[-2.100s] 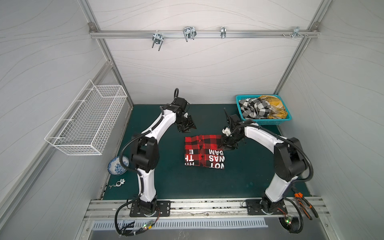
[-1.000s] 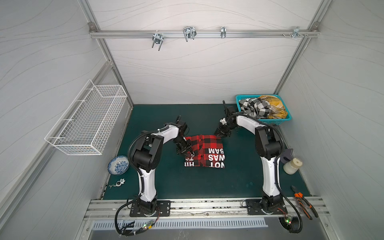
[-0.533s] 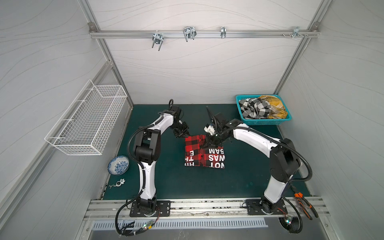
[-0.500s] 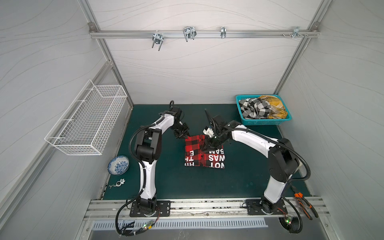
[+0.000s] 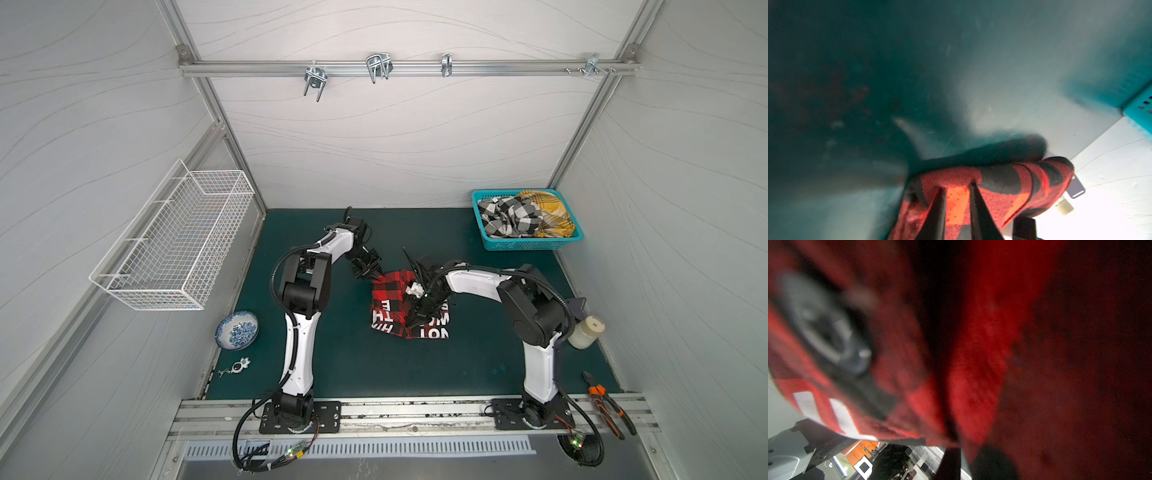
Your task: Fold and stack the long sleeve shirts
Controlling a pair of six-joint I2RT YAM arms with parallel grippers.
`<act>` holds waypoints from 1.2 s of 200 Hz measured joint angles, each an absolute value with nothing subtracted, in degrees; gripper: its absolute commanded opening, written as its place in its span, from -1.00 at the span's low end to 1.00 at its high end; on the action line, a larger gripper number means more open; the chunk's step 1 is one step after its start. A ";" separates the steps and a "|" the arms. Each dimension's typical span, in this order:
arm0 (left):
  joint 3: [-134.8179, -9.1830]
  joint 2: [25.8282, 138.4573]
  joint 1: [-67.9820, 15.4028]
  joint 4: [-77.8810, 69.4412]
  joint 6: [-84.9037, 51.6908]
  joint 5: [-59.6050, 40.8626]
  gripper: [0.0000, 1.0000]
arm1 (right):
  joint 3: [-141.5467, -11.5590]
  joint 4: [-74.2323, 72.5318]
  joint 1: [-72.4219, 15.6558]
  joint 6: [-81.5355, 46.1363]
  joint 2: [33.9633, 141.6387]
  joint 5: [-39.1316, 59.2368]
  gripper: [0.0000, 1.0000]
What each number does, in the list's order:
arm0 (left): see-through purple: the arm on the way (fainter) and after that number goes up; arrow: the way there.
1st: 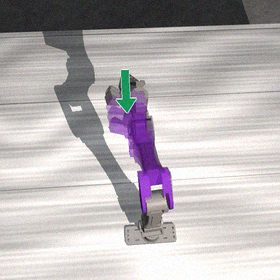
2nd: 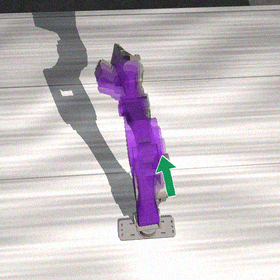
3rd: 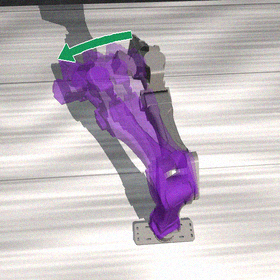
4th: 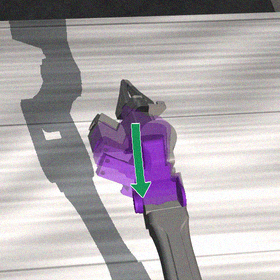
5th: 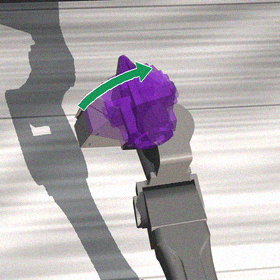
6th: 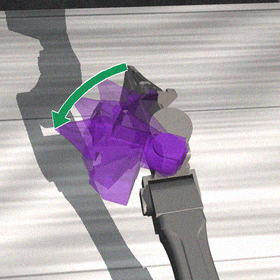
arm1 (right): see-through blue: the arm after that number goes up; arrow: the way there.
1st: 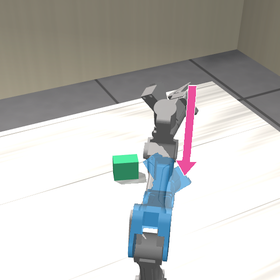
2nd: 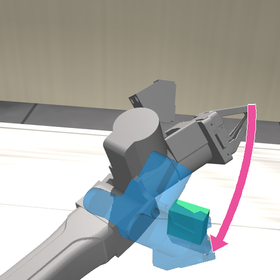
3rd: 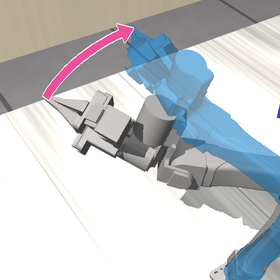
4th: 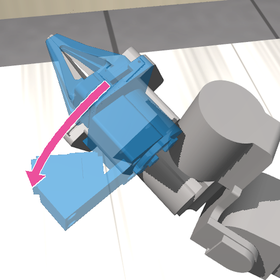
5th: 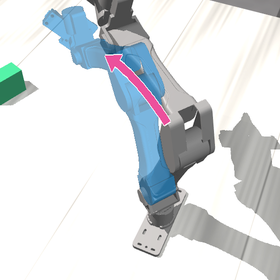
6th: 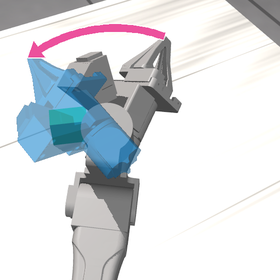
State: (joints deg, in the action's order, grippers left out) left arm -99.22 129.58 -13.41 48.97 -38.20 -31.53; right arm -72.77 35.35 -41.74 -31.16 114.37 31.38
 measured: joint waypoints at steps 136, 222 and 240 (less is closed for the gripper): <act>-67.33 96.77 -22.85 53.56 -33.41 -32.51 -0.64 | -64.97 41.89 -31.46 -31.46 97.43 30.57 -0.33; -62.08 107.57 -20.23 47.44 -33.04 -33.41 -0.83 | -59.48 36.03 -27.57 -32.18 105.30 33.85 -0.43; -60.84 106.56 -20.27 46.63 -33.19 -33.76 -0.83 | -59.35 35.88 -27.57 -32.16 105.19 34.20 -0.43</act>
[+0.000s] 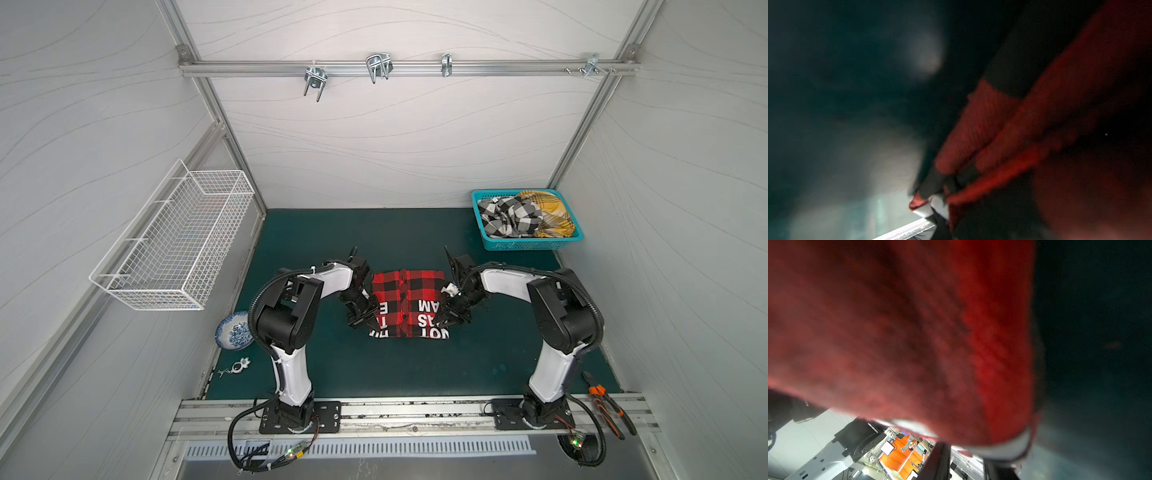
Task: Fold and stack the long sleeve shirts
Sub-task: 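Fold the lifted edge toward the robot with both grippers and lower it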
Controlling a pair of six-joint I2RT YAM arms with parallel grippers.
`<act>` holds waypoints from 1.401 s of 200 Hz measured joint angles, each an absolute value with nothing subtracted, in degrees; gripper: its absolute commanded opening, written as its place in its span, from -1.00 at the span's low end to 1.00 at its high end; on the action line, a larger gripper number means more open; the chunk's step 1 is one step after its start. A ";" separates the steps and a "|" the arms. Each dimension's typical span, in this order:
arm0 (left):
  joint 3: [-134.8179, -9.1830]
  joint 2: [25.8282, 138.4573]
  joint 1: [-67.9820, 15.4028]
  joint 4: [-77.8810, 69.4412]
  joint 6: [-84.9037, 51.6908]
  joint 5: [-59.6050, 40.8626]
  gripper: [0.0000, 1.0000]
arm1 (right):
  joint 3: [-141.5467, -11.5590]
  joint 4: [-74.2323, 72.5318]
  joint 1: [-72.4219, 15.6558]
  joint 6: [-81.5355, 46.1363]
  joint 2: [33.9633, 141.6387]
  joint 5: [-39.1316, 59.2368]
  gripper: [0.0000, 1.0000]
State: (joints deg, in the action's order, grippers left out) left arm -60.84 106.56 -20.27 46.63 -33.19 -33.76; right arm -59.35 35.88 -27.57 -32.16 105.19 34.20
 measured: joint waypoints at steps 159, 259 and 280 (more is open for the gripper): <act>-89.34 119.17 -15.77 53.41 -30.13 -25.41 -0.79 | -76.53 40.69 -25.98 -31.66 104.84 26.39 -0.40; -85.73 121.16 -15.29 49.25 -29.50 -26.37 -0.82 | -73.58 35.05 -23.62 -31.73 113.75 29.43 -0.47; -80.55 117.80 -15.77 47.99 -29.36 -26.72 -0.71 | -70.57 35.38 -24.45 -31.59 111.50 29.69 -0.47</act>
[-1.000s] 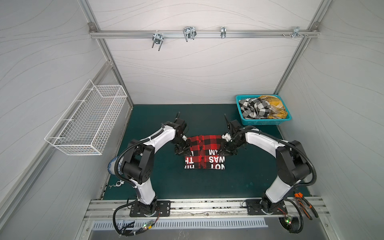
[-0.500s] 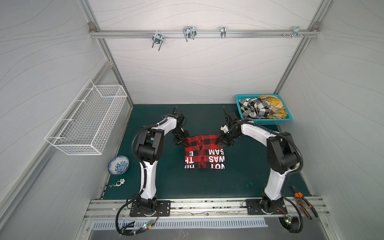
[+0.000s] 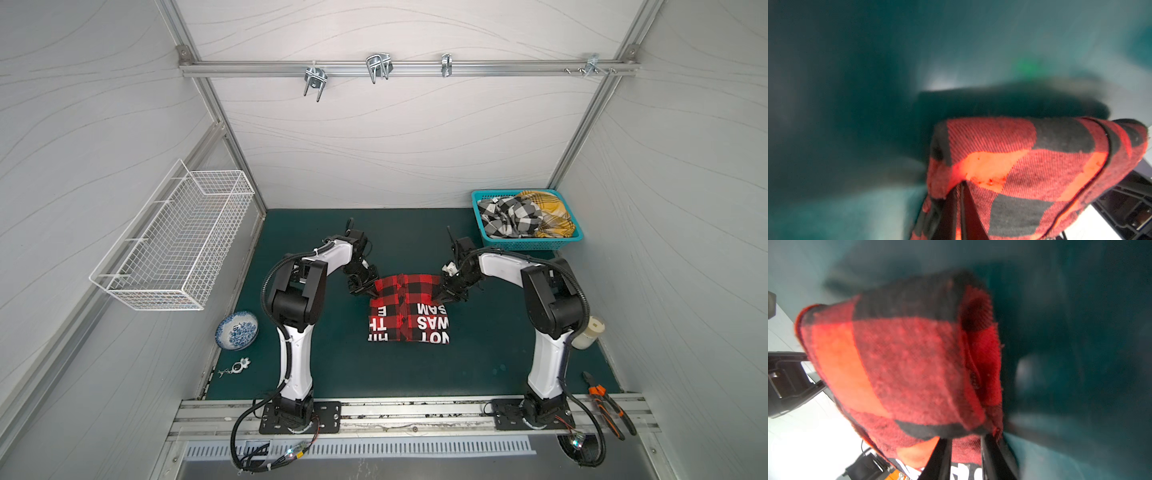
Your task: Fold and stack the long sleeve shirts
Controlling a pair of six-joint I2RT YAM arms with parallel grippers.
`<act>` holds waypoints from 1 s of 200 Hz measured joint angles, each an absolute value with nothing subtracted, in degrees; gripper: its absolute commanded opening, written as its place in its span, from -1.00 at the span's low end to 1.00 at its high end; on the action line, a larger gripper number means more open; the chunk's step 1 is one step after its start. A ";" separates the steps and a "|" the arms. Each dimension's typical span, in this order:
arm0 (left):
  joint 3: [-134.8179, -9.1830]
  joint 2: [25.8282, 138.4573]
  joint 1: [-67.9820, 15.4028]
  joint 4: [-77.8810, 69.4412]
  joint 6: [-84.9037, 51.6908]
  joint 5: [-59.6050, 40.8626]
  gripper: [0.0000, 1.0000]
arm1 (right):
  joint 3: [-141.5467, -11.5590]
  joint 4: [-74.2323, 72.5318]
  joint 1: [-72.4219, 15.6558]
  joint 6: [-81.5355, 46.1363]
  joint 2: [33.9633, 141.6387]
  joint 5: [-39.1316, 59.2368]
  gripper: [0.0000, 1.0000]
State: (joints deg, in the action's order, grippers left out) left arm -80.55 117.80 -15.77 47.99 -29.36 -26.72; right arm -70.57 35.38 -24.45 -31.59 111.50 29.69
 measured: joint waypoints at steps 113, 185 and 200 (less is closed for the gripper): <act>-87.61 113.54 -17.45 51.92 -30.61 -26.35 -0.59 | -81.73 42.89 -25.98 -30.41 105.34 26.13 -0.48; -88.86 122.15 -18.55 49.91 -33.32 -26.37 -0.64 | -85.65 40.42 -24.77 -30.41 121.34 28.42 -0.51; -89.45 122.80 -18.55 50.09 -33.45 -25.98 -0.66 | -86.78 40.58 -24.43 -30.35 122.08 28.99 -0.52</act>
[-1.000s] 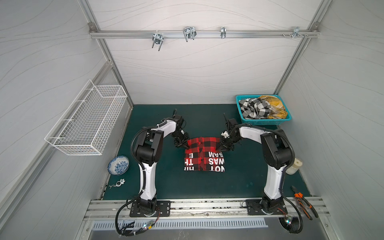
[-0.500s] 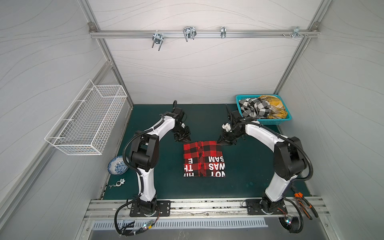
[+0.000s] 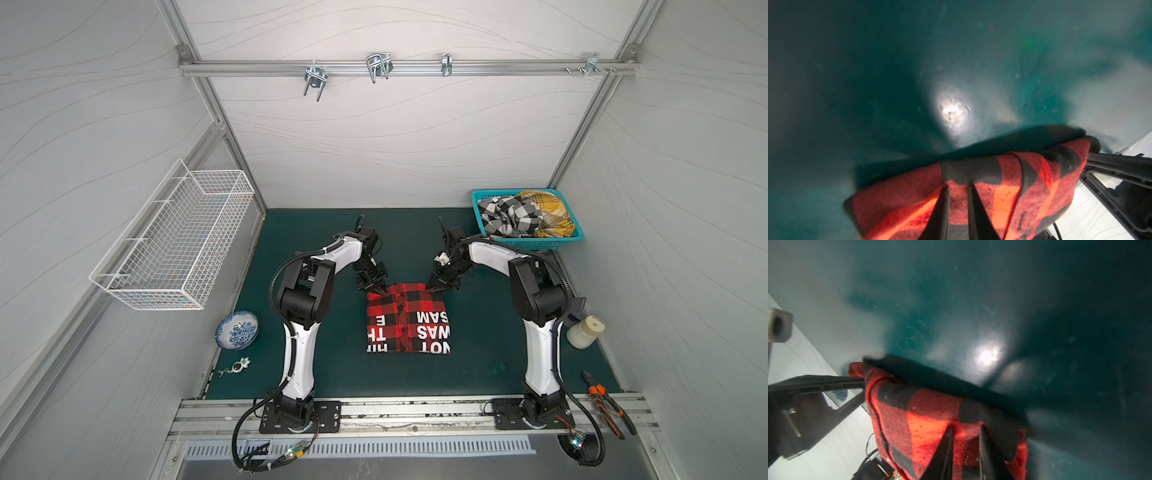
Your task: Fold and stack the long sleeve shirts
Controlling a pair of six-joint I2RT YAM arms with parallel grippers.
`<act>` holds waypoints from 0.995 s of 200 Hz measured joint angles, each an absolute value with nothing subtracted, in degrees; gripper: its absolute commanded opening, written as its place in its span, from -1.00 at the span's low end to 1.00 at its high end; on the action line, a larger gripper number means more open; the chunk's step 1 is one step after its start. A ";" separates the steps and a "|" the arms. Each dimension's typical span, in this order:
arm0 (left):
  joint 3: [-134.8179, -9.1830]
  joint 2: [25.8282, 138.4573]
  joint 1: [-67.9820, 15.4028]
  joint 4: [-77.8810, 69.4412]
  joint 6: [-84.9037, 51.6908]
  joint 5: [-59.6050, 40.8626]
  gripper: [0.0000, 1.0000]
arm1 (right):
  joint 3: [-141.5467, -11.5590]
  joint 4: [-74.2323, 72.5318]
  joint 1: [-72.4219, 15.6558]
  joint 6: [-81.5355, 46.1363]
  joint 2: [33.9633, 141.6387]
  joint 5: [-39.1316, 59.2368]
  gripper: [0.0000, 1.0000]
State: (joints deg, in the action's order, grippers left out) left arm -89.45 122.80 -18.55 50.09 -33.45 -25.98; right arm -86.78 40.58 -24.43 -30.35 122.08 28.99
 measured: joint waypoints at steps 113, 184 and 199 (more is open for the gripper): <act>-87.37 107.33 -19.16 50.35 -33.47 -25.52 -0.59 | -84.18 44.34 -26.61 -27.86 107.20 25.54 -0.43; -69.67 98.83 -21.43 48.60 -35.59 -30.94 -0.85 | -83.15 41.74 -39.13 -31.07 108.66 29.56 -0.91; -68.77 100.31 -21.41 47.33 -35.83 -31.42 -0.87 | -83.90 39.88 -39.00 -31.88 111.18 31.00 -0.93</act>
State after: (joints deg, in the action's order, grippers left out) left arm -68.77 100.31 -21.41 47.33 -35.83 -31.42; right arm -83.90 39.88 -39.00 -31.88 111.18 31.00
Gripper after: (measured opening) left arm 0.074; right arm 0.046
